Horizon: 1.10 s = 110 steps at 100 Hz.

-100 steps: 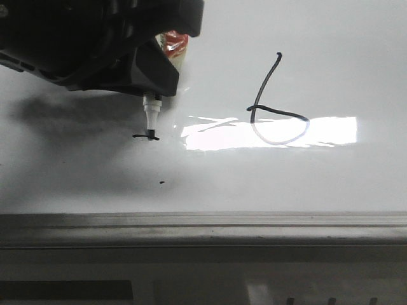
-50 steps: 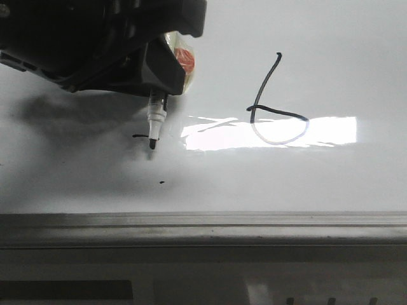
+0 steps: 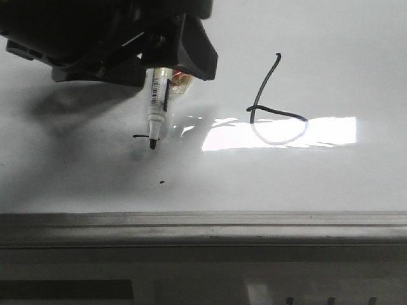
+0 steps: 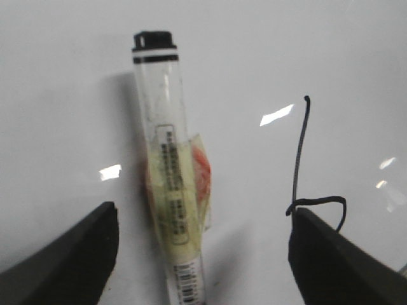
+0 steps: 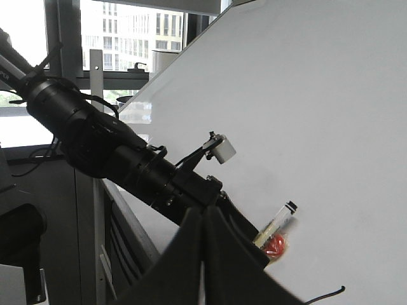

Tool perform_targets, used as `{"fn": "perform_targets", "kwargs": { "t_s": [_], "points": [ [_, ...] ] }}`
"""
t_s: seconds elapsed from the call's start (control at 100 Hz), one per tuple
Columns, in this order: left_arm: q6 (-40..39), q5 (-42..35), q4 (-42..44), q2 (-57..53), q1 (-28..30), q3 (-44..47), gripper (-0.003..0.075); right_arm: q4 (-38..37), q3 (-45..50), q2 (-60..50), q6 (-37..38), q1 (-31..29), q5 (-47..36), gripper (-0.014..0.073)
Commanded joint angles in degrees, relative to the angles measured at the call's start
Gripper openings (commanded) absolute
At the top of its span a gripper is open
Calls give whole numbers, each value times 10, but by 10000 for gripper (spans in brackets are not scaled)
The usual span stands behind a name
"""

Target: Write number 6 on whiteboard

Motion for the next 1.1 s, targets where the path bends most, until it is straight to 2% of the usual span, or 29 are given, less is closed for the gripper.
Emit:
{"fn": "perform_targets", "kwargs": {
  "t_s": [0.0,0.24,0.31,0.43,0.51,0.61,0.77,0.93,1.09],
  "points": [
    [-3,-107,-24,-11,10,-4,572,5,-13,8,-1,-3,-53,-61],
    [23,-105,5,-137,-44,-9,564,-5,-13,8,-1,-3,-50,-61],
    [45,-114,3,-183,-61,-5,526,-30,-13,8,-1,-3,-40,-61],
    [91,-128,0,-266,-81,23,352,-88,-13,7,-1,-4,10,-61],
    [122,-128,-16,-334,-88,55,182,-135,-13,6,1,-7,89,-60],
    [129,-122,-26,-419,-94,109,-24,-196,-13,-3,58,-8,164,-60],
    [130,-101,-26,-549,-97,194,-20,-260,-13,-39,104,-8,167,-61],
    [130,-98,-26,-639,-97,242,-20,-262,-13,-51,105,-8,165,-65],
    [130,-79,-26,-680,-97,263,-20,-262,-13,-51,105,-8,168,-65]
  ]
}}
